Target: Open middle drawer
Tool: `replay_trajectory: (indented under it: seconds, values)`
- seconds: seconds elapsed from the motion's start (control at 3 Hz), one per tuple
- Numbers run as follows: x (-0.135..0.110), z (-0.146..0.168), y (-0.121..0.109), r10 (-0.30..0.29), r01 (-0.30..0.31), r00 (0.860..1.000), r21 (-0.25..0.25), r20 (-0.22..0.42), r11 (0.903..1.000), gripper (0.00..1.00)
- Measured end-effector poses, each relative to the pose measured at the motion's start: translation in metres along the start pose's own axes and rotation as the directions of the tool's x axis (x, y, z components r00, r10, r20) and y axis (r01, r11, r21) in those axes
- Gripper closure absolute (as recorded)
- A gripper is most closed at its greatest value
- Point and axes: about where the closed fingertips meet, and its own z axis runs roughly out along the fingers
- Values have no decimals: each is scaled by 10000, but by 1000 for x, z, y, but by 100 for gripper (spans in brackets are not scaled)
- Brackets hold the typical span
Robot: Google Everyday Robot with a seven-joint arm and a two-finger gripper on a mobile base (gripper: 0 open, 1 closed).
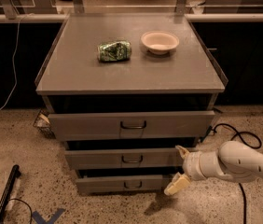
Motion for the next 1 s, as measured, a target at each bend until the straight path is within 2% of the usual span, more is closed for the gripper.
replay_trajectory:
  seconds: [0.33, 0.67, 1.0]
  values:
    - [3, 16, -3, 62, -62, 10000, -3, -25, 10000, 0]
    - [11, 43, -6, 261, -262, 9997, -211, -25, 9994, 0]
    - [22, 76, -16, 395, -395, 9992, -187, -27, 9990, 0]
